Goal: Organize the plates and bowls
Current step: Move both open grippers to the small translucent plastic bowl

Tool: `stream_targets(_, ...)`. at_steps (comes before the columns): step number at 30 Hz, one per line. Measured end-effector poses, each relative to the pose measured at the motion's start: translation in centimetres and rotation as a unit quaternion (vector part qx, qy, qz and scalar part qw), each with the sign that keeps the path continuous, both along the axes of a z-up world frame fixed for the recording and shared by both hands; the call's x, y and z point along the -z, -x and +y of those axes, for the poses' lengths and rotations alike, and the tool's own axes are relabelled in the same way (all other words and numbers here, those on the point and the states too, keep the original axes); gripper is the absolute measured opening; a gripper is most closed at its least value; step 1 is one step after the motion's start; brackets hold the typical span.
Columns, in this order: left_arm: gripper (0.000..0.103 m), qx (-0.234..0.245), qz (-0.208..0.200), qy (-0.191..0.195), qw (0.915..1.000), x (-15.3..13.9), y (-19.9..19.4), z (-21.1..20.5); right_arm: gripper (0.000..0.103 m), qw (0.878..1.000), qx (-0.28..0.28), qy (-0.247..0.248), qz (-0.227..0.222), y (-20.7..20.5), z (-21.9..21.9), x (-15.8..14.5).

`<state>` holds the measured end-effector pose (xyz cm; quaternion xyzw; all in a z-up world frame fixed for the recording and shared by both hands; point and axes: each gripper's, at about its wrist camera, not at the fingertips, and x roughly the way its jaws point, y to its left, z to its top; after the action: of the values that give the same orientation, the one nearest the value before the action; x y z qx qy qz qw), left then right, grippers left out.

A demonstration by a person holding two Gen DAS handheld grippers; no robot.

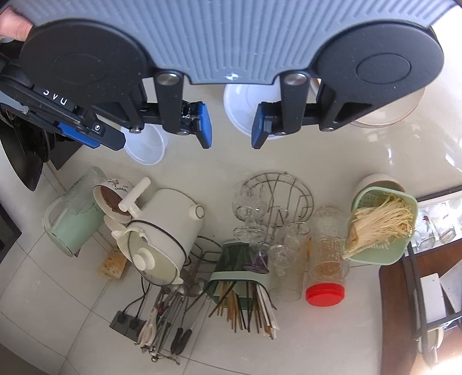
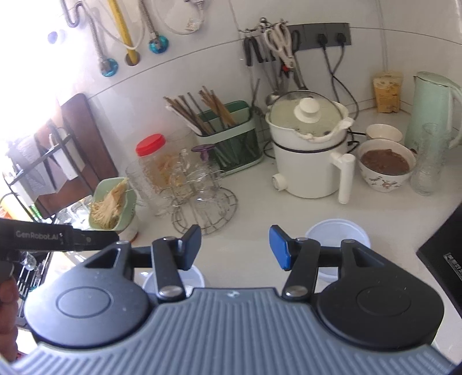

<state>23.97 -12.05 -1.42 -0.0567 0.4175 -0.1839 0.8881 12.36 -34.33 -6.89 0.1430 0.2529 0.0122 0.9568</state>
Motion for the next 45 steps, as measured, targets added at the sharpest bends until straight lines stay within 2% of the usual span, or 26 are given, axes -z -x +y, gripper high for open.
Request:
stream_targets(2, 0.041, 0.004, 0.0, 0.002, 1.0, -0.1, -0.1, -0.5, 0.056, 1.0, 0.009, -0.002, 0.0, 0.2, -0.6, 0.0)
stream_targets(4, 0.041, 0.011, -0.005, -0.002, 0.9999, -0.2, -0.2, -1.2, 0.058, 1.0, 0.017, 0.001, -0.002, 0.5, -1.0, 0.1)
stream_targets(18, 0.042, 0.063, 0.004, -0.017, 0.9979, 0.8, -0.8, -6.3, 0.059, 0.999, 0.051, 0.008, 0.003, 1.9, -4.3, 1.2)
stream_targets(32, 0.042, 0.117, 0.018, -0.023, 0.9927, 1.9, -2.6, -10.4, 0.059, 0.995, 0.099, -0.002, 0.03, 2.0, -7.1, 2.7)
stream_targets(38, 0.049, 0.123, 0.017, -0.031, 0.9918, 3.3, -4.2, -11.7, 0.059, 0.993, 0.113, -0.003, 0.039, 1.3, -8.0, 3.8)
stream_targets(45, 0.055, 0.14, 0.042, -0.039, 0.9886, 5.9, -6.6, -13.3, 0.059, 0.99, 0.129, 0.001, 0.064, 0.2, -8.9, 5.7)
